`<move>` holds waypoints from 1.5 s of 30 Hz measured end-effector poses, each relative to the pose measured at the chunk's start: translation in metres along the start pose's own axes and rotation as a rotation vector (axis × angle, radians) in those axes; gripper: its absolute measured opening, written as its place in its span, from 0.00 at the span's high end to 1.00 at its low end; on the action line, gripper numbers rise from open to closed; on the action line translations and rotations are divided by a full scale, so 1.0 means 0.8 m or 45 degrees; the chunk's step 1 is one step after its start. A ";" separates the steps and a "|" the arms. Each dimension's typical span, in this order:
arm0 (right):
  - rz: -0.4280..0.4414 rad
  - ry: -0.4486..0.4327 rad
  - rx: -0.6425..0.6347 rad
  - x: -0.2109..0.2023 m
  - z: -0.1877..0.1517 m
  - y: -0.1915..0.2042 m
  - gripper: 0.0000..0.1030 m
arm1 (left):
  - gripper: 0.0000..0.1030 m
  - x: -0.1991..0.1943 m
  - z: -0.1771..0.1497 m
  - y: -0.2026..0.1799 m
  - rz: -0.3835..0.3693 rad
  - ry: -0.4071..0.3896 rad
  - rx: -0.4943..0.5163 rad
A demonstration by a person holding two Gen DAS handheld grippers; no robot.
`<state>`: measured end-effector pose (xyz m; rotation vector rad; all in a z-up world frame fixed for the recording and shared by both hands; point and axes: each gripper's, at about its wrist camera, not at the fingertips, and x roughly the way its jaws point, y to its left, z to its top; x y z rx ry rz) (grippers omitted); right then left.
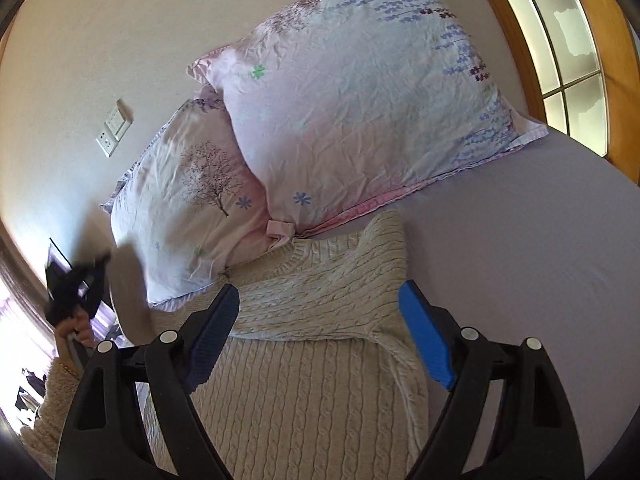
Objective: Fold small clothes
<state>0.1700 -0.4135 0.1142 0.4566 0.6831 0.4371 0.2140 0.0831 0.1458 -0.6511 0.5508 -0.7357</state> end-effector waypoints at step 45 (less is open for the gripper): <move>0.688 0.367 0.051 -0.097 -0.103 -0.020 0.93 | 0.92 -0.213 -0.240 0.014 0.098 0.383 -0.167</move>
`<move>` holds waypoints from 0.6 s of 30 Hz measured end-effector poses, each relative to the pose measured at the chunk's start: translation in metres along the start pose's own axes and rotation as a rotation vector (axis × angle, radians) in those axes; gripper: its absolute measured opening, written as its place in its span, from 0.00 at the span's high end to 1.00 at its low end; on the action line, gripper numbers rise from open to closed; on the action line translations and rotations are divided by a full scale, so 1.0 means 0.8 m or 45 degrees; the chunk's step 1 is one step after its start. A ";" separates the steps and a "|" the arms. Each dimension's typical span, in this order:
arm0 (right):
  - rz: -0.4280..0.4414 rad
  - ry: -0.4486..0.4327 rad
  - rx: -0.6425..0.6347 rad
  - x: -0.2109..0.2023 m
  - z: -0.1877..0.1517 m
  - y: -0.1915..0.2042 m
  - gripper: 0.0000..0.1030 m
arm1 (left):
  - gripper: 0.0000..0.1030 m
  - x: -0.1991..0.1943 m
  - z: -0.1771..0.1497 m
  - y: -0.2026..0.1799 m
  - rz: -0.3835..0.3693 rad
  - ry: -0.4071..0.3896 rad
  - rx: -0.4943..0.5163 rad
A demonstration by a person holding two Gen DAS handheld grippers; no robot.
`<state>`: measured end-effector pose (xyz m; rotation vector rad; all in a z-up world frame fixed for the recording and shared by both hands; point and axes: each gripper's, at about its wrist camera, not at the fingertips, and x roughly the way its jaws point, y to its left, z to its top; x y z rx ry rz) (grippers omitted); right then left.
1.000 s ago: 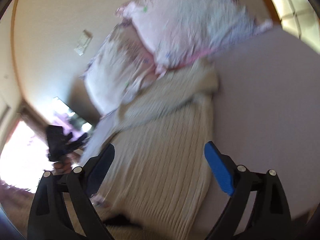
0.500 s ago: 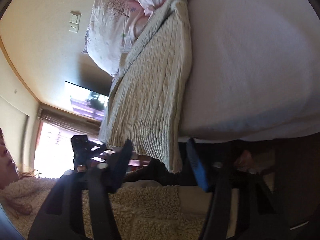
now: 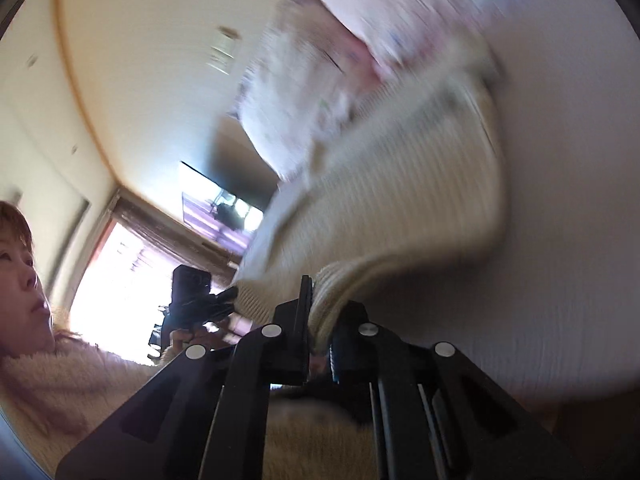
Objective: Fold small clothes
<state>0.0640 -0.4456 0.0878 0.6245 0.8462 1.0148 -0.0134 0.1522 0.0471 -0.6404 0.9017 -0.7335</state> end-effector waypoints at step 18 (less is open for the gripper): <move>-0.644 -0.423 0.124 0.119 0.235 -0.109 0.04 | 0.32 0.083 0.279 0.083 0.379 -0.279 -0.012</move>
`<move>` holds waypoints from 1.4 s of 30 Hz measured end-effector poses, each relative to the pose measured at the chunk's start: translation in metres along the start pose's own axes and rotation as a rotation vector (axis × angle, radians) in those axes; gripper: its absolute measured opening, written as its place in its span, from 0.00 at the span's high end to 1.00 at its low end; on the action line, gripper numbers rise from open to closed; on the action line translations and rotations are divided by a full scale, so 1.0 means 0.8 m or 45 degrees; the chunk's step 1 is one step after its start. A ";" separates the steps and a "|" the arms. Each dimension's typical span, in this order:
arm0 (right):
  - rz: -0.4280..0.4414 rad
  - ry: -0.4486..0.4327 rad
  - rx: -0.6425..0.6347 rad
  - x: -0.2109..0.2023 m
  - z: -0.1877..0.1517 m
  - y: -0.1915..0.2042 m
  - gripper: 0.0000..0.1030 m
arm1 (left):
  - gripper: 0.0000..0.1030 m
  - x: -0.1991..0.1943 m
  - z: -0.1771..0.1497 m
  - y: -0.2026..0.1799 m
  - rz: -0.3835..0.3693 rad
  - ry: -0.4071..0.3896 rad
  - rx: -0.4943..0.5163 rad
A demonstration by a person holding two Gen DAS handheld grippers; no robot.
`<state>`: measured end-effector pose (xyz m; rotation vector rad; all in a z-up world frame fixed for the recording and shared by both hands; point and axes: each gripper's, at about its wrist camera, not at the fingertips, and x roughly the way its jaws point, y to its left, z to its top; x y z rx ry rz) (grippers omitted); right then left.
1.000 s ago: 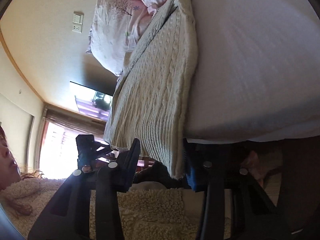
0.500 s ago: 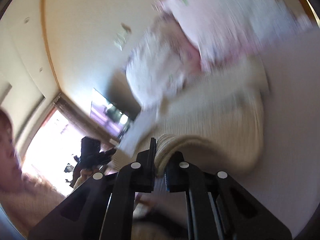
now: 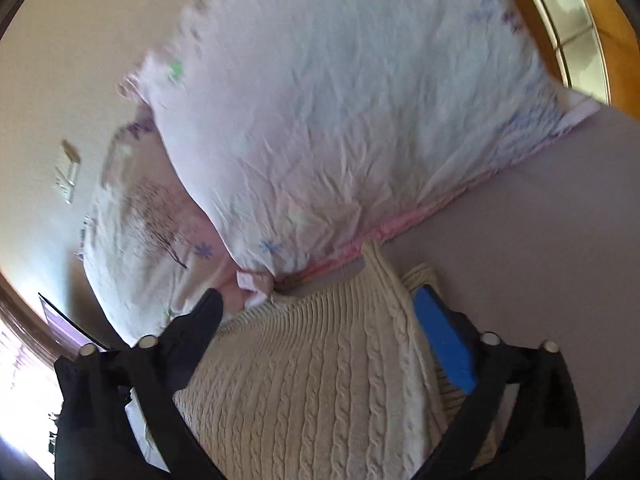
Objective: Fold small clothes
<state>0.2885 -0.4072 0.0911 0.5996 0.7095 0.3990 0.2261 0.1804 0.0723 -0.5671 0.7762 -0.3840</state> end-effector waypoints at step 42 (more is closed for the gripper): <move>0.075 0.535 0.195 0.024 0.004 -0.088 0.01 | 0.22 0.194 -0.080 -0.174 -0.287 0.451 -0.077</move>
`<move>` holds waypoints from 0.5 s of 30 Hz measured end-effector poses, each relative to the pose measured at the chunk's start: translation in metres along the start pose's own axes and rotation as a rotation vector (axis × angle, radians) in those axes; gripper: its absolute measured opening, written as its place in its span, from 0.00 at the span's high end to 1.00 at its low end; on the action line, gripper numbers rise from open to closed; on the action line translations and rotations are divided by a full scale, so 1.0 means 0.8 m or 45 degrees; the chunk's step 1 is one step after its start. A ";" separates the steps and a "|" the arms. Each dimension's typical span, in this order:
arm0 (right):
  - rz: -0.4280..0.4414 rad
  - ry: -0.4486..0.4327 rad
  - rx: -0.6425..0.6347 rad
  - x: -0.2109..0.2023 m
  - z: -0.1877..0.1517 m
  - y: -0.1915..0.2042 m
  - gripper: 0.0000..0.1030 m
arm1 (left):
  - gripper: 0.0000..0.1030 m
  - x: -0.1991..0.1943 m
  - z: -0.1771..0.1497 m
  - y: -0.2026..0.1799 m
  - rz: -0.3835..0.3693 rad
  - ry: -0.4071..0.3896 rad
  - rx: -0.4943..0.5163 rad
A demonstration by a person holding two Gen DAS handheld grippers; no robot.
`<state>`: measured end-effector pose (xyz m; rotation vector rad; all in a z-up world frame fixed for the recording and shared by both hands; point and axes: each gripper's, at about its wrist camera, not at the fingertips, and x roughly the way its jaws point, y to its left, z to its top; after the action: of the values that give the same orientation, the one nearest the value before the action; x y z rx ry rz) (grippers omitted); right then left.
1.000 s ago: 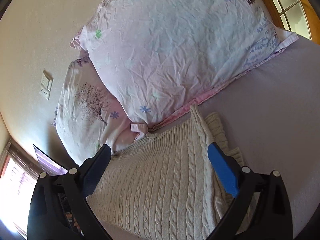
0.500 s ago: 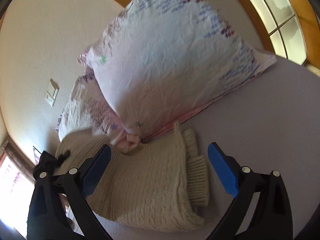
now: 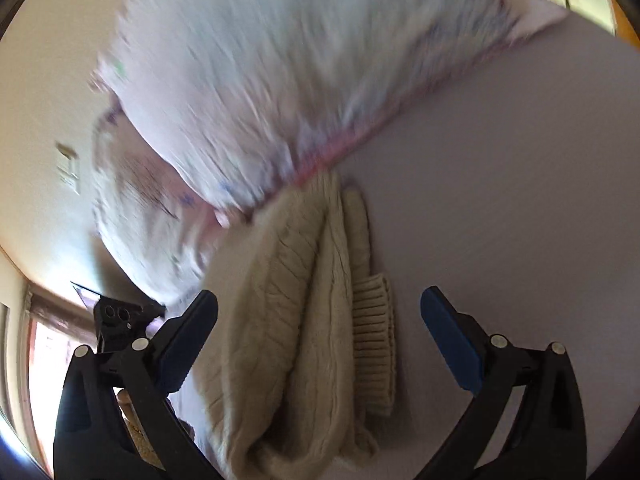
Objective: Fold small clothes
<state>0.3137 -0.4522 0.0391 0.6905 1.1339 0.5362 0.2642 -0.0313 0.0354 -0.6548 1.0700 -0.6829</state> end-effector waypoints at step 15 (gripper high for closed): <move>0.105 0.023 -0.139 0.029 -0.053 0.067 0.62 | 0.60 0.004 -0.039 -0.017 -0.014 0.005 0.166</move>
<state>0.2792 -0.3903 0.0530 0.6411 1.0880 0.6705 0.2334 -0.0465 0.0333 -0.5478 1.0170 -0.7571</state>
